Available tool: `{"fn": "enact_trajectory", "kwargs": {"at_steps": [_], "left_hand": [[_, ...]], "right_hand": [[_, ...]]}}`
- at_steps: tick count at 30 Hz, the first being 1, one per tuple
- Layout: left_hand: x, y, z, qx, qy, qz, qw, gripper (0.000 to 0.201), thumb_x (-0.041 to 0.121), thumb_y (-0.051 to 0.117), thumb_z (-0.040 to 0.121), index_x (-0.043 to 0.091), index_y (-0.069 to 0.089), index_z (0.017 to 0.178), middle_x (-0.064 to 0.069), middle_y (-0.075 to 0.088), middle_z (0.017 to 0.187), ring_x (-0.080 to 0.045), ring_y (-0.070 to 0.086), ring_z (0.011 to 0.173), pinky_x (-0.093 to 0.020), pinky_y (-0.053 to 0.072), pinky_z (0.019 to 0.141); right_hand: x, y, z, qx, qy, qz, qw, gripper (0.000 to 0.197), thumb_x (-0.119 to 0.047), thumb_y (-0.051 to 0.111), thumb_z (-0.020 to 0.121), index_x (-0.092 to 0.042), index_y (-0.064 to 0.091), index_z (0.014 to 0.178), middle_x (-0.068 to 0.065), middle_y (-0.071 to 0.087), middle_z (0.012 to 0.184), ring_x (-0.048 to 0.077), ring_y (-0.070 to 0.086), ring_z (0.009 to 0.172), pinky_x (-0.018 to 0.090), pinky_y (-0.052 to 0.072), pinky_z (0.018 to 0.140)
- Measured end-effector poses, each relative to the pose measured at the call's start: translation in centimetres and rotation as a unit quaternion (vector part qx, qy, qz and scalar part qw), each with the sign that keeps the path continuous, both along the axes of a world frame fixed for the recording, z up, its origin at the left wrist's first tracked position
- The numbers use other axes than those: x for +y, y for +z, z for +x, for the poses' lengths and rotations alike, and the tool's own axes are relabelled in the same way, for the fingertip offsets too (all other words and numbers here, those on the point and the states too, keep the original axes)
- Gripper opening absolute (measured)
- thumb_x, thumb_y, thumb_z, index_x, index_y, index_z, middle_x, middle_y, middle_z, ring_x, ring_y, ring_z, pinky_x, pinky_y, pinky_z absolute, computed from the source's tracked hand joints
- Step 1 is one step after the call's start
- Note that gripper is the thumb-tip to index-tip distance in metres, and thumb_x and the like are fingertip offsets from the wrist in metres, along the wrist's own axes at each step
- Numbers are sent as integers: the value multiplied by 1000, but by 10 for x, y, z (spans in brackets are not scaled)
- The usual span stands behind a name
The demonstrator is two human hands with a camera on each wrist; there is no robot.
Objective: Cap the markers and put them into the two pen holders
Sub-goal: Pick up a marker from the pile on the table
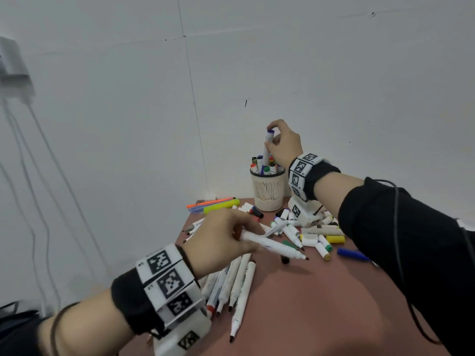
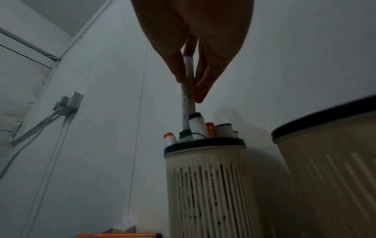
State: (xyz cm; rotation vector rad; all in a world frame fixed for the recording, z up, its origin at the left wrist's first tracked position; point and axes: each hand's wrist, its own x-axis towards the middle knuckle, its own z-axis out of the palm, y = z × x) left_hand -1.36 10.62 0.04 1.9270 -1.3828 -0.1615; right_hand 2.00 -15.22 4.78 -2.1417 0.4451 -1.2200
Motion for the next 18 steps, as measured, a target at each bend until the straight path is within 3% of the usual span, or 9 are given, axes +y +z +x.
{"fn": "enact_trajectory", "kwargs": {"at_steps": [2,3,6,9,11,15,18], "left_hand": [[8,-4,-5,91,39,-52,994,23,28,87,58,29,74,77,-18,67,77,-37,61,69,-50,53,73],[11,-8,-7,121,53,-76,988,25,29,88,56,31,74,76,-21,67,78,-38,61,67,-47,54,73],[20,-16,-21,170,74,-126,974,22,17,88,60,24,74,76,-21,65,75,-15,51,53,-29,48,62],[20,-25,-38,228,76,-157,958,25,11,87,60,18,74,80,-28,65,87,-14,50,59,-26,45,62],[15,-32,-46,261,78,-168,947,25,10,86,60,17,74,81,-30,63,80,-15,47,59,-25,44,60],[3,-46,-62,325,65,-181,926,24,8,84,64,17,75,84,-26,61,70,-19,50,63,-29,45,63],[-9,-56,-73,381,59,-182,904,23,3,79,71,11,72,91,-27,67,77,-16,60,62,-19,49,62]], "right_hand": [[-4,-3,4,39,-13,-16,999,20,-6,55,89,-9,61,108,5,60,76,18,53,73,23,46,71],[-5,-5,5,65,-20,-30,997,20,-7,56,89,-8,63,107,8,63,85,17,54,77,21,44,72],[-7,-12,5,147,-30,-89,985,20,-9,56,91,-6,67,107,12,67,103,21,60,92,24,45,80],[-6,-20,4,281,-31,-161,946,25,-12,49,92,-5,70,102,13,68,107,27,61,99,33,48,84],[-2,-21,0,328,-19,-179,927,27,-12,45,94,-6,69,105,12,67,112,28,59,103,33,47,85],[3,-8,-12,345,-15,-212,914,28,-14,46,96,-7,67,114,9,61,125,25,54,115,32,43,94],[6,3,-26,309,8,-211,927,27,-13,50,94,-11,66,115,9,61,125,23,55,114,26,41,88]]}}
